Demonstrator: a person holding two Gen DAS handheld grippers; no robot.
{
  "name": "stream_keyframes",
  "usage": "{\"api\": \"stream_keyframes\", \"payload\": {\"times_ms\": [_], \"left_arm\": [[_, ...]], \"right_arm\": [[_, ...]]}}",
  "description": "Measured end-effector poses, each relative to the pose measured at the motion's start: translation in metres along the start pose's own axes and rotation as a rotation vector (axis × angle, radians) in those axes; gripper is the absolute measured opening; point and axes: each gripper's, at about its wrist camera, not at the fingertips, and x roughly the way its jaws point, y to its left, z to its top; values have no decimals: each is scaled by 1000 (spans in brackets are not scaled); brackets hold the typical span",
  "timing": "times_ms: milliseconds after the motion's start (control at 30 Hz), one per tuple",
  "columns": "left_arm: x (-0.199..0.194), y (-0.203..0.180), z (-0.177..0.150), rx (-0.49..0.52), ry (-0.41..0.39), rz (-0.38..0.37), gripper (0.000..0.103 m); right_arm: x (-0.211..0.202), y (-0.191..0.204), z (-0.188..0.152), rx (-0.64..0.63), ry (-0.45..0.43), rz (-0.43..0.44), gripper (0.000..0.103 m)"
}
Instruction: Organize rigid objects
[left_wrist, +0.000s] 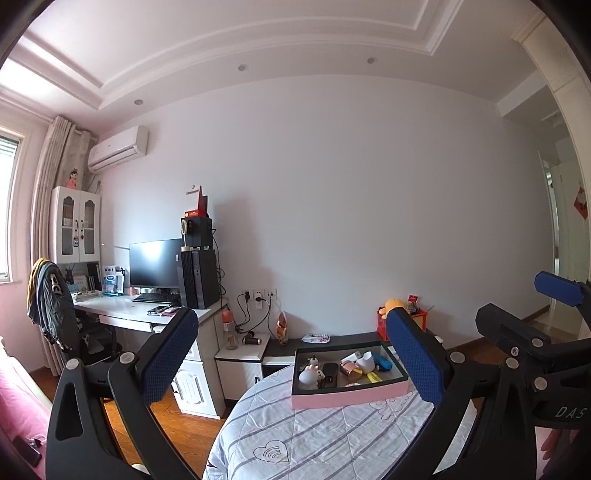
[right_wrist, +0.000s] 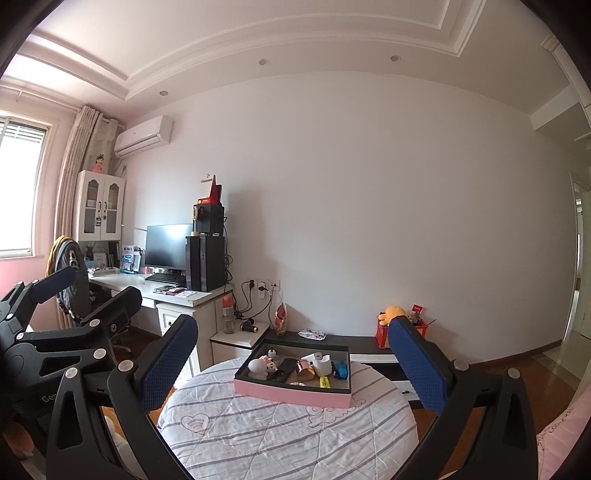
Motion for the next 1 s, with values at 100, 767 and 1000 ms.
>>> {"api": "stream_keyframes", "payload": {"times_ms": [100,767,1000], "left_arm": [[7,-3,-4,12,7,2,103],[22,-4,-12,4,34,-12,103],[21,-1,-14,6,36,-11,103]], "right_arm": [[6,-2,-2,-8,10,-10,103],[18,-3,-7,-12,35,-29,103],[18,-1,-7,-16,41,-29,103]]}}
